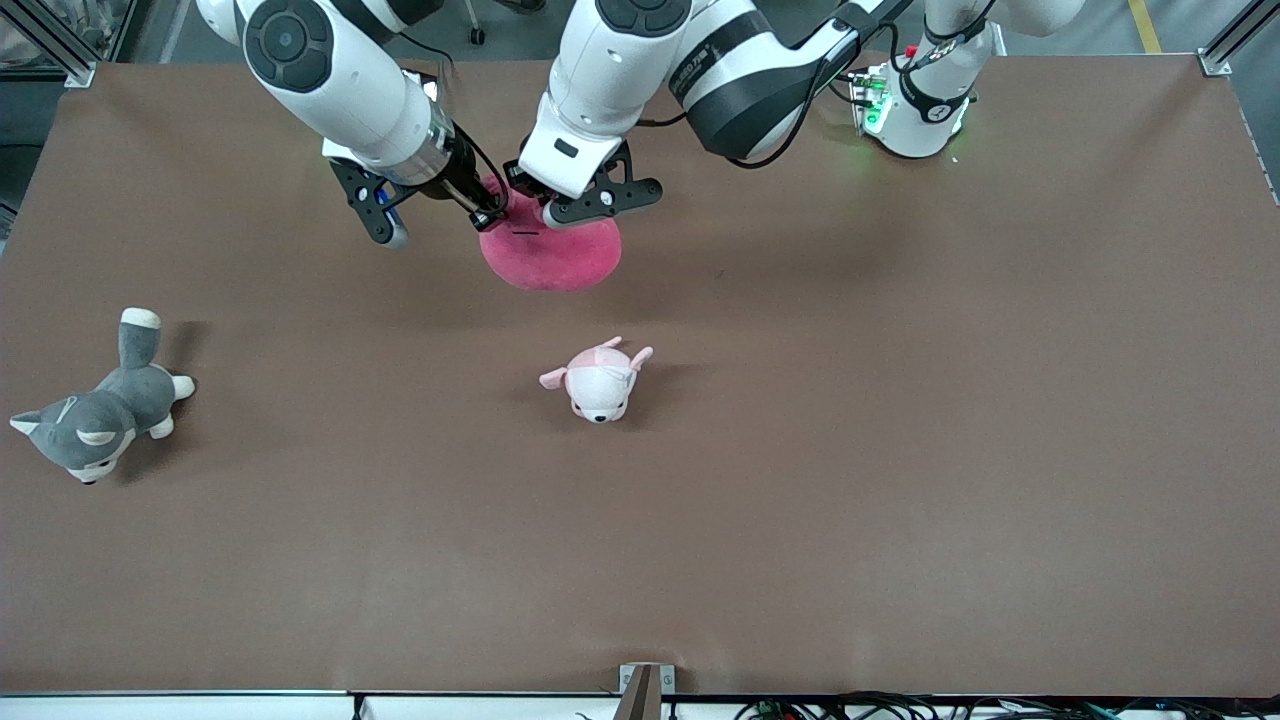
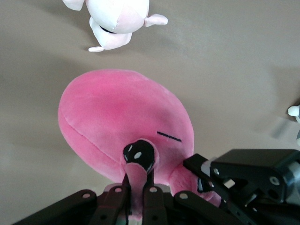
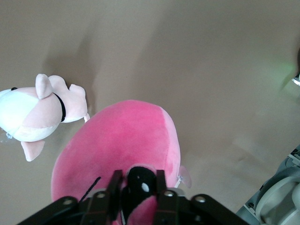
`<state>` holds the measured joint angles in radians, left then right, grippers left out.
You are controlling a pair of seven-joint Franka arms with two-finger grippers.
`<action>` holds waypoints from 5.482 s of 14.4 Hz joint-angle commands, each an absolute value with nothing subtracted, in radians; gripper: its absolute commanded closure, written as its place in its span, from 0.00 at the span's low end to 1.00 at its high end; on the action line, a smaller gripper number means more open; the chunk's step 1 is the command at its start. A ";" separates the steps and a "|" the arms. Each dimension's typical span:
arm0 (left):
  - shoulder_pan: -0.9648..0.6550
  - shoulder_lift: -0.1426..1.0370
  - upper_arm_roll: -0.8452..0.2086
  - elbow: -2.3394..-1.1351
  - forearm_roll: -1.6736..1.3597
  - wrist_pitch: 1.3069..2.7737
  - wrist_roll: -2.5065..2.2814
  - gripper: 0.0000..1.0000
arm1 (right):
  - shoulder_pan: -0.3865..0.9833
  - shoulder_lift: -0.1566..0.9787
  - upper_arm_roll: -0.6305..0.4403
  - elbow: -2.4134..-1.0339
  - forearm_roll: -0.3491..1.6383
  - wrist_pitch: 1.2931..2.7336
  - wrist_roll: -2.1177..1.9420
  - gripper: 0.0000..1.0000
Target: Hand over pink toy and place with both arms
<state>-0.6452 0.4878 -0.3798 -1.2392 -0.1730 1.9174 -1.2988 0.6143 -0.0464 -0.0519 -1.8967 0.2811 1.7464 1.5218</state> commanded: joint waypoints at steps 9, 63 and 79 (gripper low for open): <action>-0.632 0.471 -0.377 -1.218 -0.181 1.908 -1.313 0.39 | 0.614 -0.078 -0.057 -1.921 0.305 1.767 1.531 1.00; 0.370 0.043 -0.364 -1.502 0.003 1.603 0.097 0.00 | -0.006 0.250 -0.058 -1.417 0.003 1.550 0.018 0.00; 0.359 0.044 -0.365 -1.502 0.021 1.608 0.097 0.00 | 0.000 -0.093 -0.054 -1.661 -0.011 1.539 0.005 0.00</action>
